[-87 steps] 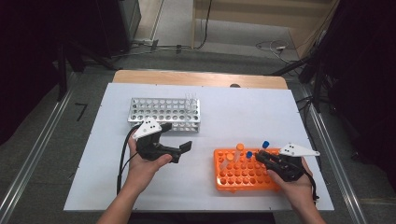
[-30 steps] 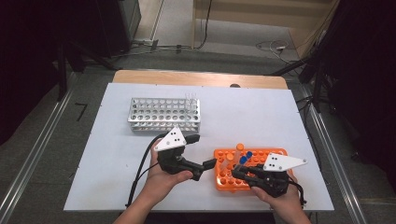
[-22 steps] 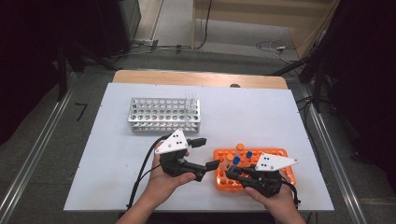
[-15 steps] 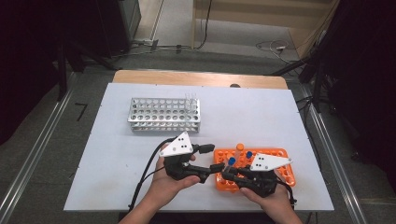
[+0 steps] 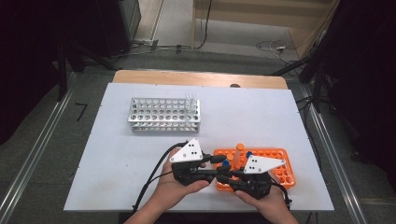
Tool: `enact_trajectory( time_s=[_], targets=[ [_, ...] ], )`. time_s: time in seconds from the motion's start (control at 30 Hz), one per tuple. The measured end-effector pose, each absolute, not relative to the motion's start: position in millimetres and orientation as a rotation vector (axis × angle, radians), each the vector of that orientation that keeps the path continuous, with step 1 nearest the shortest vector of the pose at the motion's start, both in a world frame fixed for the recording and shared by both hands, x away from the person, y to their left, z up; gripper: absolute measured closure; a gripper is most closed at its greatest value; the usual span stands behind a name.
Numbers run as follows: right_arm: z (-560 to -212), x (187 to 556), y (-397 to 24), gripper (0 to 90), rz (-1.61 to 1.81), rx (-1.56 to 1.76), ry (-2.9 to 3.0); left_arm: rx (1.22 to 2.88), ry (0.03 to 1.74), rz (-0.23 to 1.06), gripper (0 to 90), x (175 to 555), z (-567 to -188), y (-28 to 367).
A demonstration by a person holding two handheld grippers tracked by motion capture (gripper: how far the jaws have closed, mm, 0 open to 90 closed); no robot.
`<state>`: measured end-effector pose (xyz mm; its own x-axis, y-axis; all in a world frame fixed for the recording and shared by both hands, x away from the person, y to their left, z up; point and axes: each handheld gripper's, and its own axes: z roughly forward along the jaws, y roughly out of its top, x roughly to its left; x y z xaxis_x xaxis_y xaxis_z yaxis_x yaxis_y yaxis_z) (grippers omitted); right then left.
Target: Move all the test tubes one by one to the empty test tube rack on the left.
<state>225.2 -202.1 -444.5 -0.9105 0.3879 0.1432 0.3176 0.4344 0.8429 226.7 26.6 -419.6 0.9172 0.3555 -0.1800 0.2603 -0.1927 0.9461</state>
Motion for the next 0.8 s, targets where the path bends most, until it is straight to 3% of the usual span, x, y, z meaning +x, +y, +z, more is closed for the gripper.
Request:
enact_trajectory(
  time_s=[0.27, 0.63, 0.8],
  targets=[
    [-444.5, 224.8, -201.8, 75.1, 1.518, 0.616, 2.611, 1.781, 0.438, 0.078, 74.2, 226.8, -419.1, 27.1],
    [-446.9, 225.7, -203.7, 74.1, 1.545, 0.603, 2.611, 1.787, 0.426, 0.096, 76.7, 227.2, -418.6, 29.5],
    [-445.9, 225.9, -208.1, 64.6, 1.562, 0.624, 2.583, 1.764, 0.45, 0.107, 76.8, 229.7, -416.7, 35.5]
  ],
)
